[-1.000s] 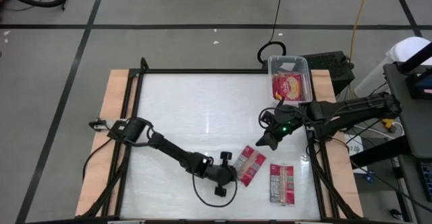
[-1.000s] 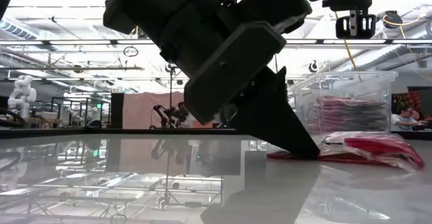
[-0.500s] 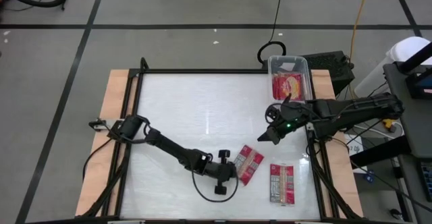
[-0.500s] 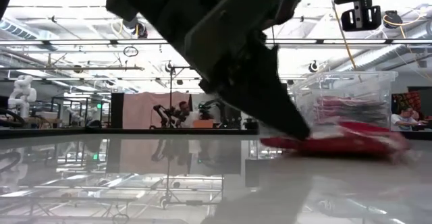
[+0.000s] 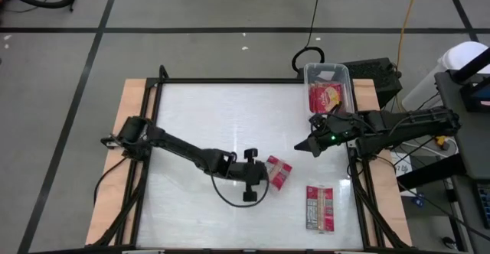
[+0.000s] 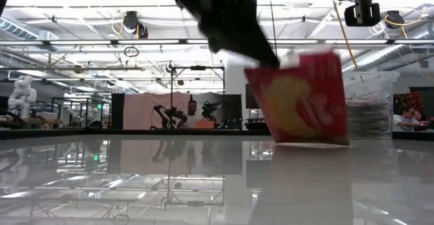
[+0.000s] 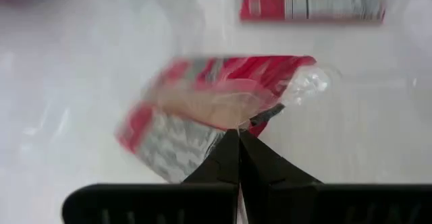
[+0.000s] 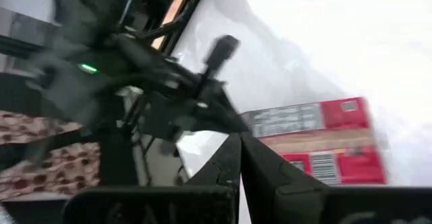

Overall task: Sort popcorn bags into baskets
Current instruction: Put the red popcorn bag into the transparent container

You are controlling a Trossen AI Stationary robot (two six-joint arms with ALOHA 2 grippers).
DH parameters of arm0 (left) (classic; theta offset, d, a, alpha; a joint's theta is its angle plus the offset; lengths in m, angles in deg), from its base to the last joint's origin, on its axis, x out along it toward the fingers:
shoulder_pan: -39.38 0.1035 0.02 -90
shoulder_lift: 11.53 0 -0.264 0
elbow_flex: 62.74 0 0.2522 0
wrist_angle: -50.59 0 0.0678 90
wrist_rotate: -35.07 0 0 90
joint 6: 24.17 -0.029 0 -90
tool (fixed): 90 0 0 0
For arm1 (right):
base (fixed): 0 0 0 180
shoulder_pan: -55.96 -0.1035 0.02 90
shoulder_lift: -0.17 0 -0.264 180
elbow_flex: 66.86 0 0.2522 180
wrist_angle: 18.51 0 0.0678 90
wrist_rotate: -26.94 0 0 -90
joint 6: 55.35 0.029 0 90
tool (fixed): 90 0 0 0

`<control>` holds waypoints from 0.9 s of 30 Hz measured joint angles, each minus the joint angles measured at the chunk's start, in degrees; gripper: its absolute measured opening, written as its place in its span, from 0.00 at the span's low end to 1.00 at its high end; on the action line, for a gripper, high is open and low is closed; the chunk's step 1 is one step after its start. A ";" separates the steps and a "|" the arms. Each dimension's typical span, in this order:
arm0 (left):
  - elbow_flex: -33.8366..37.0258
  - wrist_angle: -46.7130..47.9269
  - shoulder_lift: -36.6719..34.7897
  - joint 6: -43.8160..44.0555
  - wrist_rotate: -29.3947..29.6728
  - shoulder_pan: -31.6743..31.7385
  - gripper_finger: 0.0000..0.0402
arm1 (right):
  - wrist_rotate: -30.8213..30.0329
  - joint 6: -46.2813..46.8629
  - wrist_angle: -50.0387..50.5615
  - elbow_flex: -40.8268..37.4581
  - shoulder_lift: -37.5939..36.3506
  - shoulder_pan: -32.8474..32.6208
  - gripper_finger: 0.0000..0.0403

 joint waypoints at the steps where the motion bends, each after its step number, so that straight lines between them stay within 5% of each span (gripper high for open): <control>1: -0.01 -0.18 -0.88 -0.04 0.01 0.39 0.00 | -0.77 -0.07 -0.05 0.00 0.09 0.00 0.01; 19: -0.09 6.32 -11.98 10.73 -6.54 11.41 0.00 | -5.83 -12.74 -9.26 0.00 8.93 -0.59 0.02; 27: -0.09 6.17 -15.74 10.28 -8.44 12.91 0.00 | -11.20 -9.94 -11.02 0.00 9.56 -0.66 0.20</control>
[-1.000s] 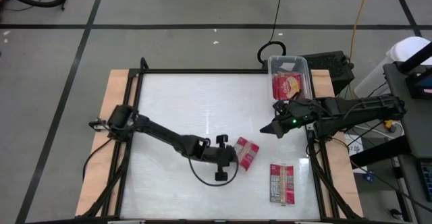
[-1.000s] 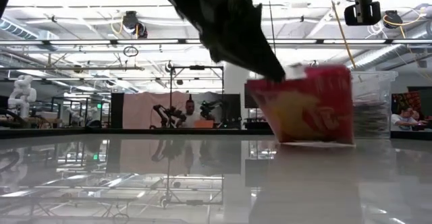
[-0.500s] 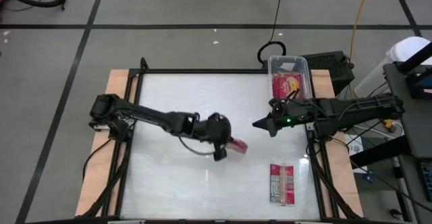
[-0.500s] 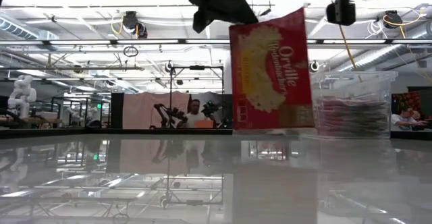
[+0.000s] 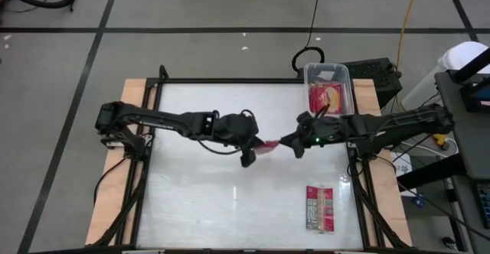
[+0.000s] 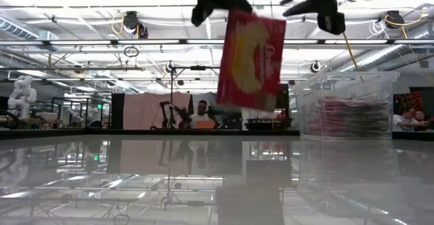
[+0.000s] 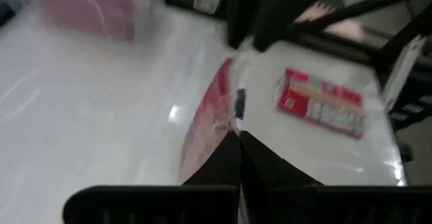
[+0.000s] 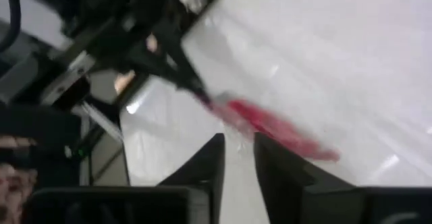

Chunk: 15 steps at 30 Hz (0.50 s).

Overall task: Sort popcorn bags into baskets
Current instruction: Put the red popcorn bag into the transparent container

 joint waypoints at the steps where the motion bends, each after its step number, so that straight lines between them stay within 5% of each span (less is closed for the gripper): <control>1: 0.00 -0.51 -0.70 -0.12 -0.05 0.00 0.00 | -1.04 0.12 -0.50 0.00 -0.72 0.00 0.22; 7: 0.00 -1.22 -4.76 -1.05 -0.16 -0.05 0.00 | -2.55 -0.30 -1.99 0.00 -4.60 -0.28 0.34; 15: -0.04 -1.74 -8.50 -0.65 -0.17 1.57 0.00 | -5.05 -3.63 -5.48 0.03 -11.15 1.48 0.37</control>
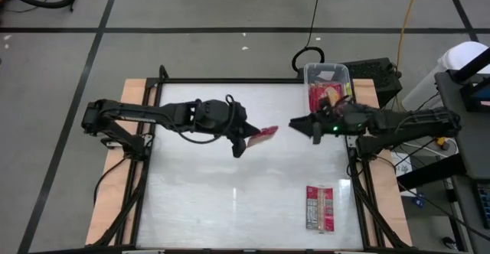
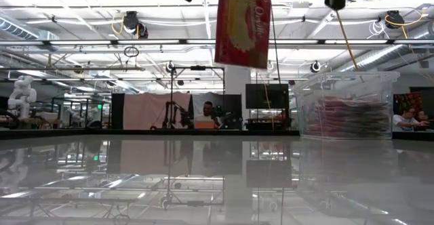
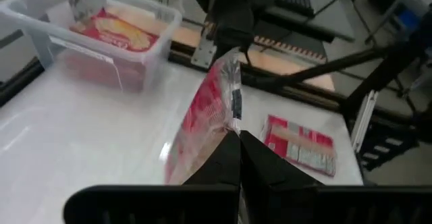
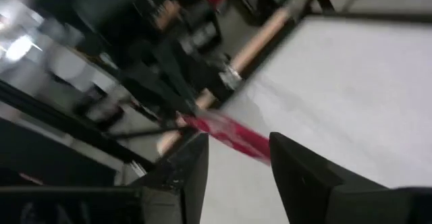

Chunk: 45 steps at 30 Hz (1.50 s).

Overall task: Sort popcorn bags into baskets
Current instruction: Put the red popcorn bag into the transparent container

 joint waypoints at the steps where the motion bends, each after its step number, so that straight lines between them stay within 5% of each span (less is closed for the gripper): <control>1: 0.01 -0.42 -0.35 0.36 -0.34 0.20 0.00 | 0.14 0.72 -0.17 0.61 -0.60 0.41 0.37; 8: -0.06 -8.97 -2.47 3.04 -2.93 2.36 0.00 | 2.51 -9.23 8.30 20.27 5.66 3.21 0.37; 13: -0.05 -8.63 -2.54 5.20 -3.02 4.82 0.00 | 10.51 -17.08 25.76 36.72 15.72 7.63 0.37; 19: -0.05 -5.08 -2.54 5.78 -4.92 6.72 0.00 | 18.43 -27.93 37.81 46.49 25.72 10.88 0.37; 24: -0.05 1.14 -2.54 5.80 -5.41 6.27 0.00 | 24.23 -35.79 42.45 49.71 31.29 12.24 0.37; 39: -0.03 4.99 -2.52 5.60 -5.58 3.39 0.00 | 23.98 -56.38 44.83 50.15 39.11 12.23 0.38; 45: -0.03 4.93 -2.25 4.70 -5.59 2.94 0.00 | 24.20 -60.33 42.87 50.09 40.37 12.19 0.45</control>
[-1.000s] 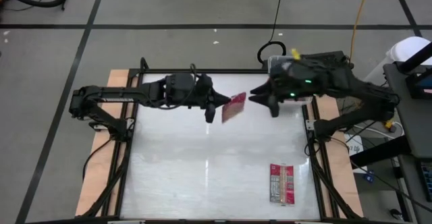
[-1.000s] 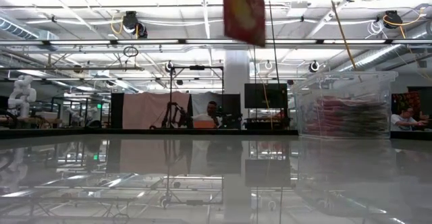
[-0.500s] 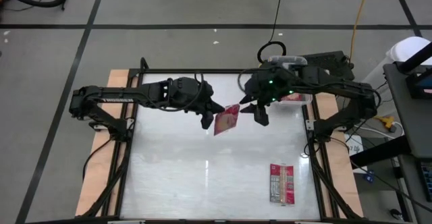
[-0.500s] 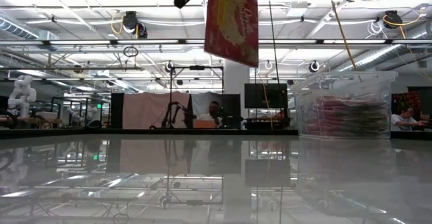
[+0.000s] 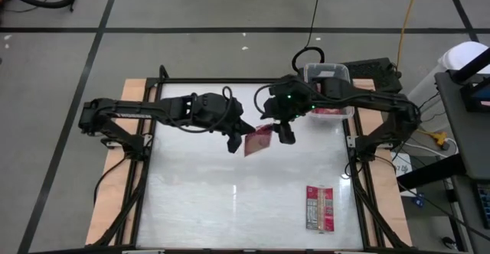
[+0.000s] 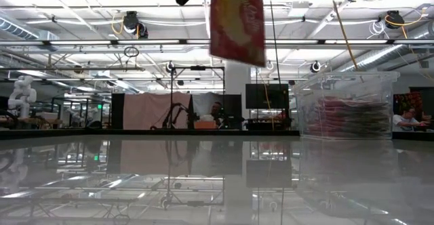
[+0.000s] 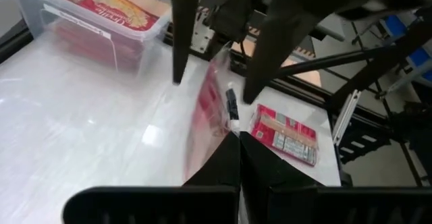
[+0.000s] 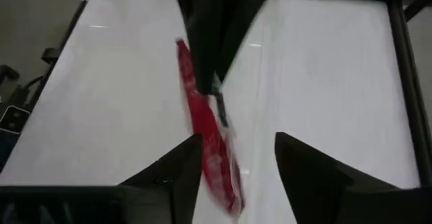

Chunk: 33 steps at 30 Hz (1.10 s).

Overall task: Sort popcorn bags into baskets
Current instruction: Put the red popcorn bag into the transparent container

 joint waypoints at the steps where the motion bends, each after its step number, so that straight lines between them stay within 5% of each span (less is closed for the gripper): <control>1: 0.00 0.01 0.08 -0.04 0.01 0.03 0.00 | 0.45 -0.88 -0.28 -0.29 -0.11 0.02 0.47; 5: 0.02 -1.09 0.10 -1.19 0.03 0.03 0.00 | 5.82 -3.20 0.02 -3.40 0.07 0.02 0.49; 9: 0.02 -1.58 0.10 -2.14 0.21 0.14 0.00 | 3.38 -2.24 -0.71 -7.57 -0.05 0.00 0.45; 21: 0.02 -1.69 0.10 -2.07 1.85 0.16 0.01 | 3.44 1.24 -2.63 -9.47 0.01 -0.02 0.04; 24: 0.02 -1.71 0.08 -2.04 2.55 0.15 0.03 | 4.49 1.76 -2.85 -9.47 -0.01 -0.03 0.03; 33: 0.02 0.71 -1.97 3.82 12.95 -0.83 0.36 | 4.44 2.47 -0.27 -9.51 -3.12 1.61 0.02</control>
